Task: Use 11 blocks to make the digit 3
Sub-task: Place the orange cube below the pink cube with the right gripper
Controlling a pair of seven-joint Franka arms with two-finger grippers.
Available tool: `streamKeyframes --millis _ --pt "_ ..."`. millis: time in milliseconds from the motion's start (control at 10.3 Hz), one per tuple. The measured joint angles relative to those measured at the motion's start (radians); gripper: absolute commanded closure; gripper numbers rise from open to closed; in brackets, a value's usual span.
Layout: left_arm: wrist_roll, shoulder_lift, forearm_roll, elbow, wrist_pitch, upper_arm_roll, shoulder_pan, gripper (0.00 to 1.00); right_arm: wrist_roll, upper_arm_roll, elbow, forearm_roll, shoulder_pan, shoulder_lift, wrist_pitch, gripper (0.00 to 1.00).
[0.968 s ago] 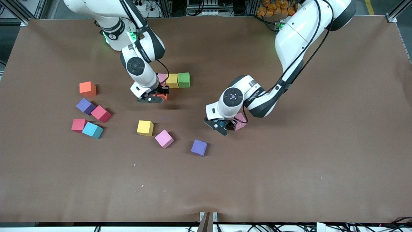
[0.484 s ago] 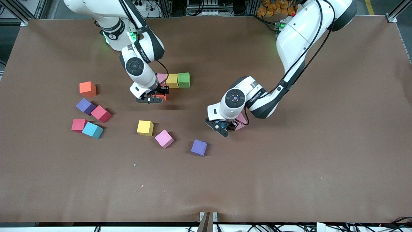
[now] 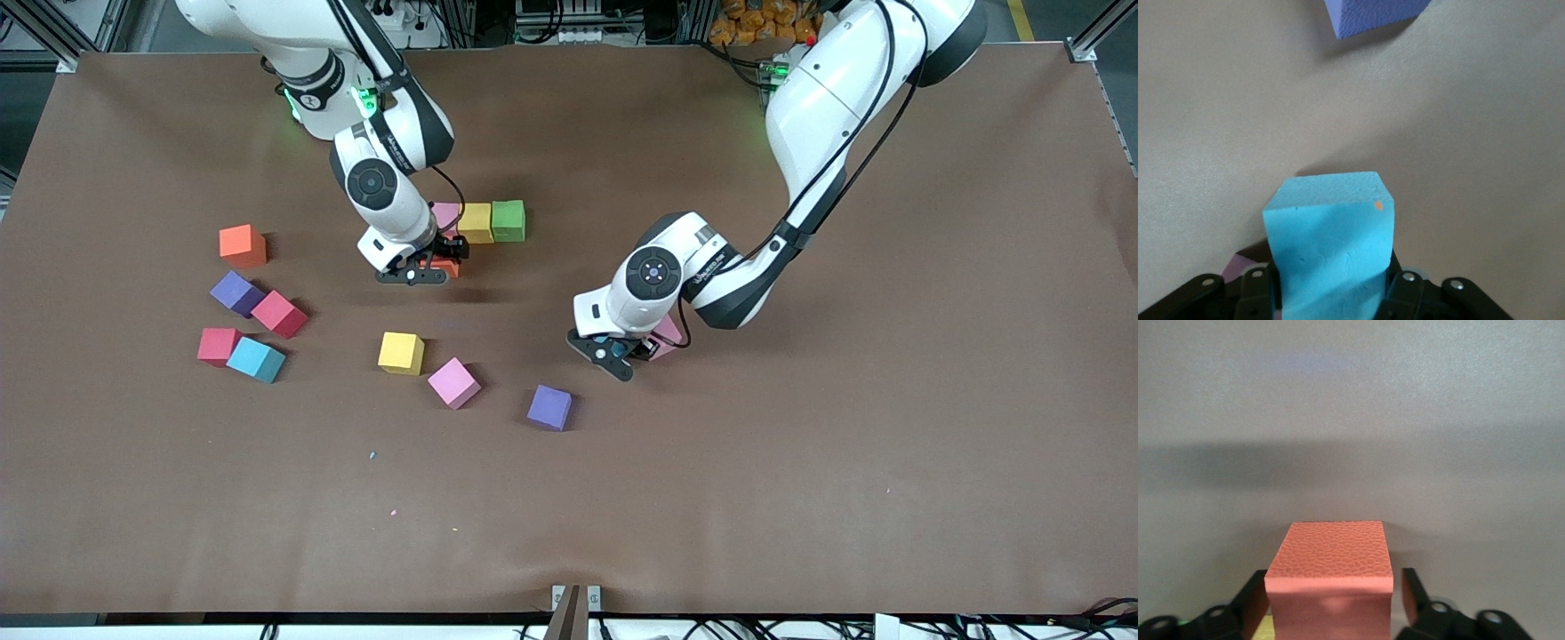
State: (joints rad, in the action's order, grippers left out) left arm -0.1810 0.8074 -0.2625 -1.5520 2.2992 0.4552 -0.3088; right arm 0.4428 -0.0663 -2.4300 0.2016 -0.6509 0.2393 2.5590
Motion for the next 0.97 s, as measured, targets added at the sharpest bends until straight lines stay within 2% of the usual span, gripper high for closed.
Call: streamKeyframes --millis 97,290,484,678,968 --pt "-0.003 0.0 0.018 0.011 0.0 0.002 -0.001 1.0 0.0 -0.005 0.006 0.0 0.001 -0.021 -0.014 0.0" --pt "-0.059 -0.003 0.026 0.03 0.0 0.011 -0.004 1.0 0.0 -0.043 0.063 -0.002 0.015 -0.091 -0.124 0.0" --pt "-0.16 -0.008 0.027 0.034 -0.001 0.029 -0.007 1.0 -0.008 -0.082 0.196 -0.041 0.052 -0.12 -0.286 0.0" --pt "-0.31 -0.013 0.027 0.054 -0.033 0.064 -0.018 1.0 -0.019 -0.09 0.309 -0.095 0.114 -0.091 -0.359 0.0" --pt "-0.568 -0.02 0.035 0.125 -0.086 0.078 -0.1 1.0 -0.045 -0.091 0.424 -0.106 0.132 0.043 -0.339 0.0"
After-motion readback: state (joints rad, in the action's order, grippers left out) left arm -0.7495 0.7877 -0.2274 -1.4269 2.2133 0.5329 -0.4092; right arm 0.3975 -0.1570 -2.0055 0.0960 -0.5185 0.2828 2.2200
